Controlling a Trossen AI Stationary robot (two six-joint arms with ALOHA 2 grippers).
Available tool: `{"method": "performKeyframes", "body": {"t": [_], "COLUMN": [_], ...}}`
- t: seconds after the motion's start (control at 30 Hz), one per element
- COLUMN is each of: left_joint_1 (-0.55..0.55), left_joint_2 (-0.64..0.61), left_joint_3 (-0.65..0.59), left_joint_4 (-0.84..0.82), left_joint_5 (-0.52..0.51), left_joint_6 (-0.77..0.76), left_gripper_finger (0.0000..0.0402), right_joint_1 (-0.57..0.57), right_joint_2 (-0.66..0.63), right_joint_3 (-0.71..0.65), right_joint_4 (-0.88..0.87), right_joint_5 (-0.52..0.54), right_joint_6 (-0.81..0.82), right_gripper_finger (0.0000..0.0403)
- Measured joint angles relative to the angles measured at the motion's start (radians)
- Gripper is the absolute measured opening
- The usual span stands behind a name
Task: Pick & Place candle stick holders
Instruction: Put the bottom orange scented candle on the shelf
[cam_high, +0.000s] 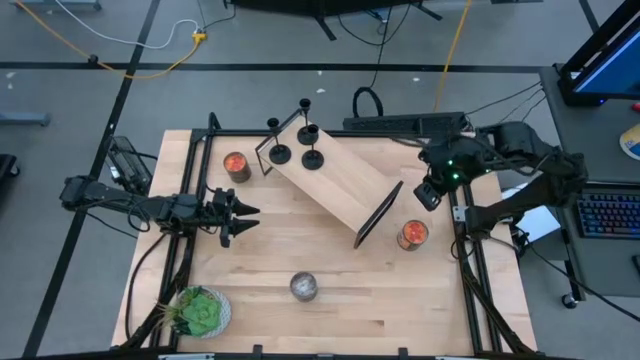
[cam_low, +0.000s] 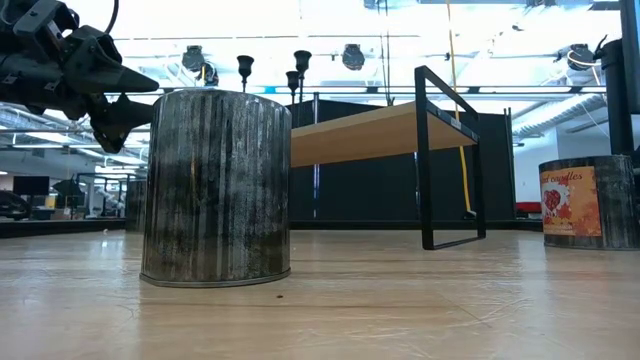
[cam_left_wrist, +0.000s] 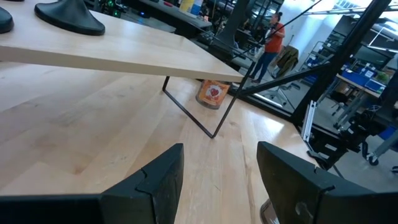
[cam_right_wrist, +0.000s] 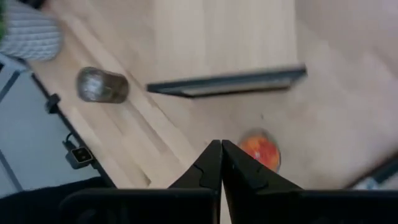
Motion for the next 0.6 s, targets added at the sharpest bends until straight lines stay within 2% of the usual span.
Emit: {"method": "performKeyframes", "body": {"t": [0.2, 0.47, 0.6], "left_joint_1": [0.0, 0.0, 0.0], "left_joint_2": [0.0, 0.0, 0.0], "left_joint_3": [0.0, 0.0, 0.0], "left_joint_4": [0.0, 0.0, 0.0], "left_joint_5": [0.0, 0.0, 0.0], "left_joint_6": [0.011, 0.012, 0.013], "left_gripper_finger": [0.0209, 0.0209, 0.0209], "right_joint_1": [0.002, 0.002, 0.002], "right_joint_2": [-0.089, -0.196, -0.233], "right_joint_3": [-0.198, -0.393, -0.46], "right_joint_4": [-0.002, -0.001, -0.001], "right_joint_5": [-0.002, -0.079, -0.081], "right_joint_6": [0.218, 0.349, 0.381], "right_gripper_finger": [0.0, 0.0001, 0.0011]}}
